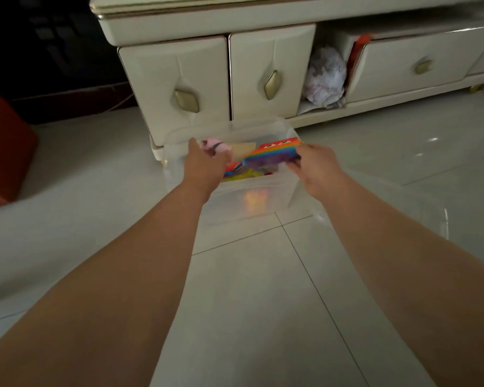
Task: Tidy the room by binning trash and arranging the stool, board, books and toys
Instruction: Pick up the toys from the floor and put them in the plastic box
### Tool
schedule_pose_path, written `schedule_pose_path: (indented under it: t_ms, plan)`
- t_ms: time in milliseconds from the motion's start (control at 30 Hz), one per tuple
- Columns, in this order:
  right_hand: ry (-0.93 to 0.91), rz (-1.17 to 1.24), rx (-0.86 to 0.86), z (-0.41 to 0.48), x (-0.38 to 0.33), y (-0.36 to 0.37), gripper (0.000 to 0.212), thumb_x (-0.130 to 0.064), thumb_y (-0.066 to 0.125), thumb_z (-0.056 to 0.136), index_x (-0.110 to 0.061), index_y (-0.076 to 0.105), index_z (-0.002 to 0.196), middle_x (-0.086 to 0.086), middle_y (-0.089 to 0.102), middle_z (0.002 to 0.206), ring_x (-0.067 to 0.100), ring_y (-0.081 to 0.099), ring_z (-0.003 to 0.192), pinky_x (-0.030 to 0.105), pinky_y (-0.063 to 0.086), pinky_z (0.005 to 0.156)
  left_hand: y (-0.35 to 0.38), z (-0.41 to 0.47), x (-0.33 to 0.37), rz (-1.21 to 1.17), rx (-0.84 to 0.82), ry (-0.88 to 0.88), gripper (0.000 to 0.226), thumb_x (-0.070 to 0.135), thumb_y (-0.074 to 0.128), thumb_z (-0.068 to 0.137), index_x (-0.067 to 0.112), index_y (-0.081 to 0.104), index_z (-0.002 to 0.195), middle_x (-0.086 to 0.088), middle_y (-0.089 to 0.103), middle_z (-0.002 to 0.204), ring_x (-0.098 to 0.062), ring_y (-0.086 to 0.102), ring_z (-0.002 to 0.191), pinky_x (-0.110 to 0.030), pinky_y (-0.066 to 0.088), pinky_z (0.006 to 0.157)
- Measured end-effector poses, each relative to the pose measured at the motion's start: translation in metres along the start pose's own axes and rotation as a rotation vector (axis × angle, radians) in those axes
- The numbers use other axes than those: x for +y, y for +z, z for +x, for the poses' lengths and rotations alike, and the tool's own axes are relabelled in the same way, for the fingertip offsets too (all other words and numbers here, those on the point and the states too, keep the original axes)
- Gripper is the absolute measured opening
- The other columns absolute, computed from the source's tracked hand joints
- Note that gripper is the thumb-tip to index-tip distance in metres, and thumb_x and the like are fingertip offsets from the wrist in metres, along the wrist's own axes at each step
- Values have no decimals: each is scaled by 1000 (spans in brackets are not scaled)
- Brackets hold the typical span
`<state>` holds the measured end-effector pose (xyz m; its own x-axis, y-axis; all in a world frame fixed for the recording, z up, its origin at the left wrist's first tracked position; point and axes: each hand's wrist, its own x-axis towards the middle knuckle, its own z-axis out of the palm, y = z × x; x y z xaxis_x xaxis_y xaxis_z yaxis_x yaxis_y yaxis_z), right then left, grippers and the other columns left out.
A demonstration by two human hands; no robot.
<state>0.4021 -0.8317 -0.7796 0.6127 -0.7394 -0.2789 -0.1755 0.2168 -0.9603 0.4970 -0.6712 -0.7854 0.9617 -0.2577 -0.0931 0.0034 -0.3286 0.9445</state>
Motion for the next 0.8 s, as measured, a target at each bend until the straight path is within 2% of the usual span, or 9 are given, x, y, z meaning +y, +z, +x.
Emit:
schedule_pose_path:
  t_ms: [33, 67, 133, 200, 300, 367, 467, 633, 800]
  plan:
    - [11, -74, -4, 5, 6, 4, 29, -7, 47, 93, 8, 55, 117, 29, 60, 116, 37, 63, 102, 40, 53, 89, 2, 3, -3, 37, 16, -2, 65, 23, 61, 90, 6, 28, 143, -4, 47, 119, -19, 50, 116, -25, 40, 88]
    - [4, -156, -3, 5, 11, 6, 34, -7, 48, 91, 9, 52, 121, 29, 57, 119, 35, 62, 99, 38, 52, 88, 5, 4, -6, 89, 47, 5, 60, 21, 58, 92, 6, 29, 143, -5, 45, 117, -19, 49, 115, -24, 38, 87]
    - [3, -227, 5, 0, 21, 6, 43, -10, 53, 89, 0, 49, 131, 17, 57, 112, 20, 57, 89, 30, 49, 80, 16, 0, -15, 154, 88, 44, 48, 15, 54, 92, 4, 40, 137, -7, 51, 115, -21, 52, 110, -22, 37, 84]
    - [-56, -314, 13, -10, 30, 0, 47, -15, 58, 89, -10, 50, 135, 4, 56, 115, 15, 54, 100, 27, 44, 90, 33, -8, -20, 153, 89, 101, 40, 12, 53, 91, 6, 49, 131, -7, 58, 118, -20, 55, 107, -20, 39, 86]
    - [-126, -435, 30, -26, 47, -25, 47, -23, 64, 88, -15, 53, 133, 4, 58, 128, 15, 54, 117, 28, 41, 101, 66, -25, -19, 116, 80, 296, 24, 12, 54, 88, 12, 59, 110, -3, 61, 111, -18, 58, 98, -26, 45, 87]
    - [-126, -558, 88, -37, 55, -51, 52, -31, 67, 86, -21, 52, 135, 2, 56, 133, 15, 53, 121, 33, 41, 105, 91, -43, -17, 64, 0, 364, 18, 12, 56, 86, 15, 59, 104, 3, 61, 103, -12, 57, 90, -21, 45, 79]
    - [-115, -720, 129, -57, 67, -92, 58, -35, 68, 84, -22, 49, 137, -1, 51, 139, 17, 48, 127, 36, 37, 109, 123, -78, -25, 45, -148, 311, 23, 14, 59, 86, 17, 58, 109, 5, 61, 106, -8, 56, 90, -13, 43, 75]
    - [-25, -898, 125, -107, 91, -155, 61, -39, 66, 86, -25, 44, 141, -1, 46, 143, 16, 44, 132, 33, 35, 110, 146, -145, -54, 93, -360, 174, 28, 20, 60, 86, 21, 57, 114, 8, 61, 112, -7, 57, 96, -19, 46, 82]
    - [-23, -1013, 52, -140, 130, -190, 62, -41, 64, 86, -26, 41, 143, -3, 40, 148, 15, 37, 136, 27, 26, 110, 136, -177, -86, 366, -532, 259, 35, 29, 59, 88, 21, 55, 122, 5, 57, 119, -11, 56, 104, -27, 47, 88]
